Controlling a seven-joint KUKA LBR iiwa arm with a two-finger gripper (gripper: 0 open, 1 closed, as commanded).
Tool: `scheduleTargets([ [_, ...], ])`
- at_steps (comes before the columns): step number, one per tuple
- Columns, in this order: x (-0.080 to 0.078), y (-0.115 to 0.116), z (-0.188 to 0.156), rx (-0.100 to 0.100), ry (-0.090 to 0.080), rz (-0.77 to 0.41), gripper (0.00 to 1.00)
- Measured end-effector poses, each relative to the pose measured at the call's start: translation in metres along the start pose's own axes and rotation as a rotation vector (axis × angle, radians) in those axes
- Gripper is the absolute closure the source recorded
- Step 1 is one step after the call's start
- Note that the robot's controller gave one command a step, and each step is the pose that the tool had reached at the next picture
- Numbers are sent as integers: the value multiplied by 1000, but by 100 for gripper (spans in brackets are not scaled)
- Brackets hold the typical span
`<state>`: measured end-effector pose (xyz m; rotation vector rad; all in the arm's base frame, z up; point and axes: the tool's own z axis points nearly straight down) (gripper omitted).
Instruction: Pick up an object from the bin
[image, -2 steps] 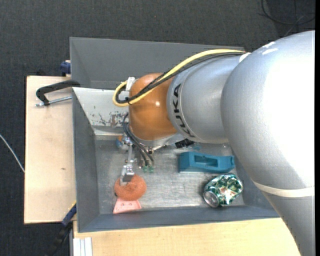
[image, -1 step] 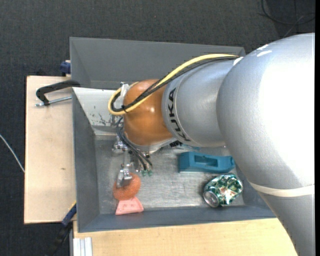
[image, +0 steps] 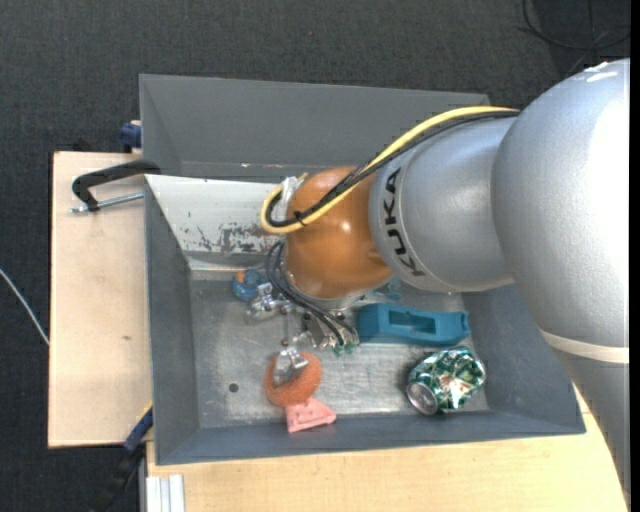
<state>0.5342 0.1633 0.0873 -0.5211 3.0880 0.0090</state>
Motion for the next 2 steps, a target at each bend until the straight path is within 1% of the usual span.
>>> scheduleTargets([
  [1, 7, -9, -1, 2, 1, 21, 0],
  [2, -10, 7, 8, 3, 17, -385, 100],
])
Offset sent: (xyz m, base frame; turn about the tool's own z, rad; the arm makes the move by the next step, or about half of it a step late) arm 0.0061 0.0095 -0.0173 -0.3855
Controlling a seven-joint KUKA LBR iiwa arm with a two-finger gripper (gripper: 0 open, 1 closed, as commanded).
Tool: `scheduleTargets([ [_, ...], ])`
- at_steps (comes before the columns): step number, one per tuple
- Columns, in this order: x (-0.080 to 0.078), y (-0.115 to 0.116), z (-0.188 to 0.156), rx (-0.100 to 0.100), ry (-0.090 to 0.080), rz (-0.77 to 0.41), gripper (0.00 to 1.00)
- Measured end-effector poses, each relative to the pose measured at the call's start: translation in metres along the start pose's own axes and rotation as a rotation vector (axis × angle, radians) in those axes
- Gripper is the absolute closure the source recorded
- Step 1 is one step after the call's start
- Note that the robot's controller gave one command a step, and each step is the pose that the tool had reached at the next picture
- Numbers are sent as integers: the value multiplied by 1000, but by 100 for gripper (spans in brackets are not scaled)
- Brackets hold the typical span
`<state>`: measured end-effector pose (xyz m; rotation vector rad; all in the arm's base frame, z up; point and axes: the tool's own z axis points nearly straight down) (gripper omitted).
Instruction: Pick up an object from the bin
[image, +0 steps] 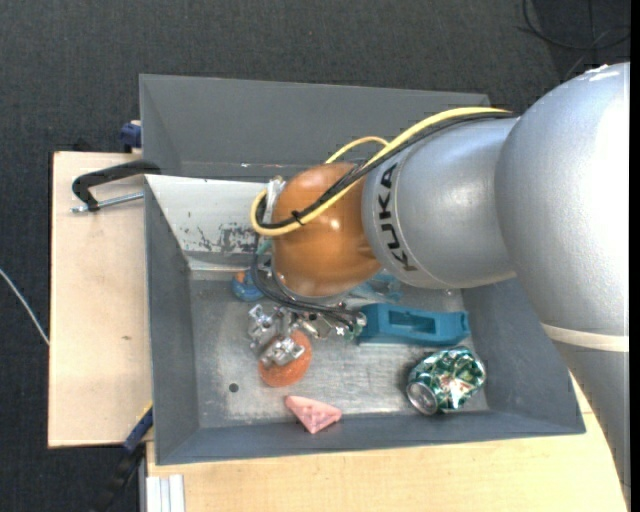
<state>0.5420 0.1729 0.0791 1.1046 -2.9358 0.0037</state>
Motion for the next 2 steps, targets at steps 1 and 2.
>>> scheduleTargets([
  [1, -1, 0, 0, 0, 0, 1, 100],
  [2, -7, 3, -124, 1, -12, -59, 100],
])
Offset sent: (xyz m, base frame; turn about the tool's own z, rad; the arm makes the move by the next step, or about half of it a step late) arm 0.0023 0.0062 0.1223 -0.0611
